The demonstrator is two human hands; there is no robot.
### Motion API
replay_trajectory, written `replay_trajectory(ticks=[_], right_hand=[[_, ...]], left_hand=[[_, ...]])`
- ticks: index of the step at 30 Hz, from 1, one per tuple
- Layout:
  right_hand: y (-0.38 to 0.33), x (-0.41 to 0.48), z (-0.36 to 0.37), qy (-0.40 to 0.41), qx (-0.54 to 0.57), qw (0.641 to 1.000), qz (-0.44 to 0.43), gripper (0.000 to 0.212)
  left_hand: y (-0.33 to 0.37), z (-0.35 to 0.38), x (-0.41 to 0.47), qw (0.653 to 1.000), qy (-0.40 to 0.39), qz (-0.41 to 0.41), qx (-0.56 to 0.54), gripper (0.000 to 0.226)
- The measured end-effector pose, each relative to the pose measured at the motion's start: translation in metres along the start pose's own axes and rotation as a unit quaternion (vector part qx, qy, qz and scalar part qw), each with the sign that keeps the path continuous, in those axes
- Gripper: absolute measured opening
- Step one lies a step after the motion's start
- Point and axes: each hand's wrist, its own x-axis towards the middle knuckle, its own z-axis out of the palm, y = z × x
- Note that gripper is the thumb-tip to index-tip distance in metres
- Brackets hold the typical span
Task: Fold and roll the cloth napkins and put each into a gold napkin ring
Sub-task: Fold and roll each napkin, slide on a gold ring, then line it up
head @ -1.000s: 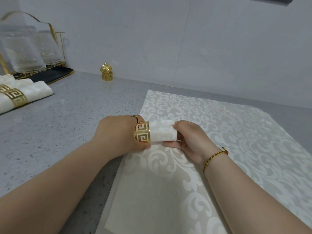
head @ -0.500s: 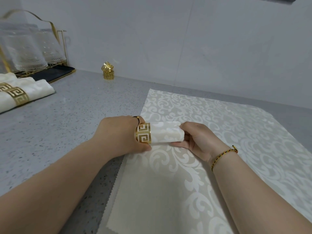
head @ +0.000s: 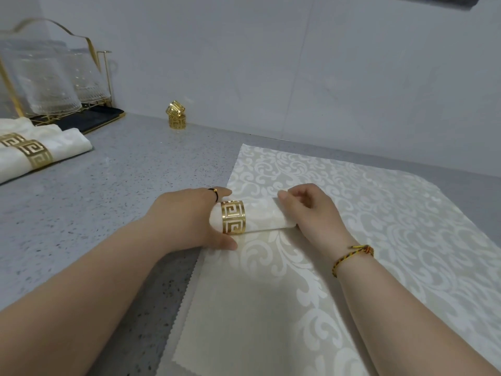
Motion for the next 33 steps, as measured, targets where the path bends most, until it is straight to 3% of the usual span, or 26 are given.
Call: replay_trajectory(ticks=[2, 5, 6, 8, 10, 20, 24, 28, 33], right_hand=[[0.001, -0.004, 0.004, -0.007, -0.148, 0.984, -0.099, 0.041], [-0.003, -0.011, 0.022, 0.009, -0.299, 0.898, -0.322, 0.061], [-0.001, -0.014, 0.03, 0.0, -0.317, 0.881, -0.351, 0.061], [-0.003, -0.019, 0.044, -0.051, -0.33, 0.876, -0.349, 0.06], [-0.005, -0.02, 0.052, -0.074, -0.32, 0.883, -0.336, 0.058], [0.003, -0.008, 0.054, 0.049, -0.404, 0.818, -0.406, 0.03], [0.0, -0.009, 0.048, 0.022, -0.4, 0.832, -0.383, 0.038], [-0.003, -0.012, 0.038, -0.045, -0.33, 0.892, -0.306, 0.07], [0.0, -0.006, 0.016, 0.004, -0.181, 0.976, -0.117, 0.064]], left_hand=[[-0.009, -0.006, -0.002, 0.999, -0.028, 0.008, -0.016, 0.096], [-0.024, -0.01, -0.011, 0.997, -0.046, 0.035, -0.043, 0.086], [-0.029, -0.01, -0.015, 0.996, -0.043, 0.045, -0.068, 0.073], [-0.036, -0.009, -0.024, 0.99, -0.025, 0.058, -0.127, 0.051], [-0.04, -0.005, -0.03, 0.983, 0.006, 0.063, -0.172, 0.054], [-0.036, 0.003, -0.027, 0.97, 0.024, 0.028, -0.239, 0.044], [-0.037, 0.005, -0.027, 0.973, 0.029, 0.012, -0.228, 0.05], [-0.034, 0.003, -0.029, 0.981, 0.038, 0.009, -0.188, 0.07], [-0.033, 0.002, -0.031, 0.987, 0.041, 0.03, -0.153, 0.05]])
